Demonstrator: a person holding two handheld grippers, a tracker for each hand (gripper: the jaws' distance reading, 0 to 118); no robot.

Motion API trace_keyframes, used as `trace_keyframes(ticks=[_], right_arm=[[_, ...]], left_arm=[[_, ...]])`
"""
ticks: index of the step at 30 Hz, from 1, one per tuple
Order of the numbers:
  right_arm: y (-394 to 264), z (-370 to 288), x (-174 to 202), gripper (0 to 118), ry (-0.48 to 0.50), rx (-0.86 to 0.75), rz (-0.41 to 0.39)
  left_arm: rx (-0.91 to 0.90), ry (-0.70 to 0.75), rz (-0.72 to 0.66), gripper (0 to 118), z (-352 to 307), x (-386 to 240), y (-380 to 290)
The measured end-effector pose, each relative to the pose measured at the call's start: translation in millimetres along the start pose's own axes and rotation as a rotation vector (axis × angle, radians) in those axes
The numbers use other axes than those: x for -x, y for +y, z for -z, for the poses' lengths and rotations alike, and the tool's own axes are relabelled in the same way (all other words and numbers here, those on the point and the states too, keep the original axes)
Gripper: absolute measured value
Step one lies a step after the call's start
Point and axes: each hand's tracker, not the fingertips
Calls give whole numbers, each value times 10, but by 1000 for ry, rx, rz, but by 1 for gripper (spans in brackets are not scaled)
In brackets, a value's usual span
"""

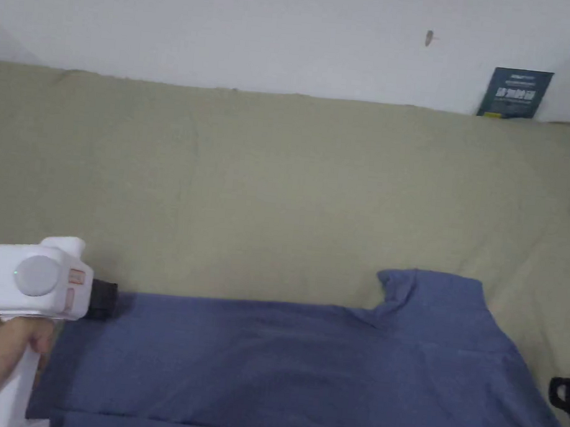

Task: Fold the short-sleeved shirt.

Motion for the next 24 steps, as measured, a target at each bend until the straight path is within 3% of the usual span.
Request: trace_keyframes(ticks=[1,2,3,6,7,9,11,15,16,18,19,20,22,24], right_arm=[[24,19,-4,1,-3,1,-4],[52,34,-5,1,-3,3,-6],[90,50,-15,1,-1,0,-7],[225,95,7,4,7,-6,-20],[295,144,-18,38,19,-2,-28],[423,266,6,118,14,27,-46],[473,411,36,118,65,142,-58],[683,803,119,115,11,165,-109],[714,899,105,97,-4,198,-119],[762,1020,33,32,-35,233,-88],[766,1027,-14,15,-52,220,-74],[760,986,-45,7,-65,189,-60],[750,849,-96,6,26,155,17],[700,698,-73,6,42,121,-9]], left_arm=[[-27,23,29,23,-52,-53,-17],[-25,-7,35,2,-67,-61,-26],[9,-63,34,2,-60,-71,-32],[28,-34,36,2,15,-29,37],[32,-34,32,2,27,-11,64],[17,-22,44,2,-4,-50,32],[19,-18,55,2,4,-45,54],[15,-4,70,2,-2,-83,41],[16,-3,73,2,19,-80,48],[23,0,77,2,18,-103,44],[22,1,80,2,11,-105,40],[21,1,83,2,4,-106,37],[22,-3,88,2,-12,-85,37],[16,-10,85,2,-66,-53,24]])
